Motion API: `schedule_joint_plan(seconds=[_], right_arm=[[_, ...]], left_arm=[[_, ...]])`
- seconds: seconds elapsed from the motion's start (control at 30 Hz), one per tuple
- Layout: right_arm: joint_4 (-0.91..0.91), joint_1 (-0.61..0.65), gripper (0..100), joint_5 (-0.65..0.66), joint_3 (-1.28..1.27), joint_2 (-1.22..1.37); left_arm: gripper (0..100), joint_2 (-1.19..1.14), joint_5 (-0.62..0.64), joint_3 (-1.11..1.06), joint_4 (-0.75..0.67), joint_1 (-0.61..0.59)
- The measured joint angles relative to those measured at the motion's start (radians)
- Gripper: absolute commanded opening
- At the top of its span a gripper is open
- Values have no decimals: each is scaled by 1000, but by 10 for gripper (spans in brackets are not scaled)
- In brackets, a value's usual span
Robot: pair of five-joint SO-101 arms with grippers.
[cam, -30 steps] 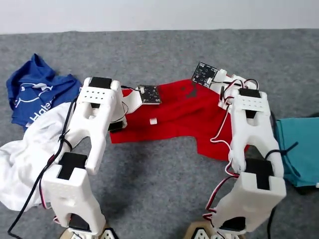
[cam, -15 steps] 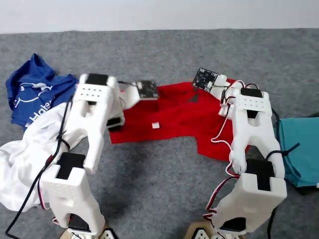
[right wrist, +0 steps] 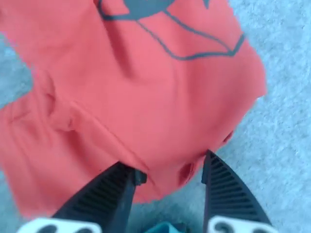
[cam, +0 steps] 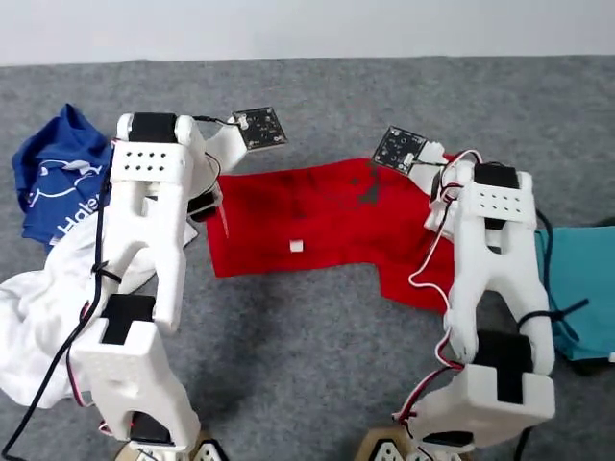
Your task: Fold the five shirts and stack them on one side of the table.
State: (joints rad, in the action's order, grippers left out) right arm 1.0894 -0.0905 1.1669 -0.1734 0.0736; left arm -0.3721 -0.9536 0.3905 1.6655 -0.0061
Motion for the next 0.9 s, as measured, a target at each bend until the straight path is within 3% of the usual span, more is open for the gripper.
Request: schedule_joint_plan(seconds=[0.2,0.33,0.5,0.67,0.9], right_arm=[[60,0,199,-11,0,-66],[80,-21,191,-61,0,-94],[114,-68,84,-130,0,-80],[117,-71,53,-198,0,32],[-21,-37,50,-301,118,249]], left_arm=[[94,0,91,26,3,-46],[39,-6,173,32,3,-54],[4,-6,238,34,3,-54],[4,-6,331,34,3,-52],[4,-6,354,34,3,-52]])
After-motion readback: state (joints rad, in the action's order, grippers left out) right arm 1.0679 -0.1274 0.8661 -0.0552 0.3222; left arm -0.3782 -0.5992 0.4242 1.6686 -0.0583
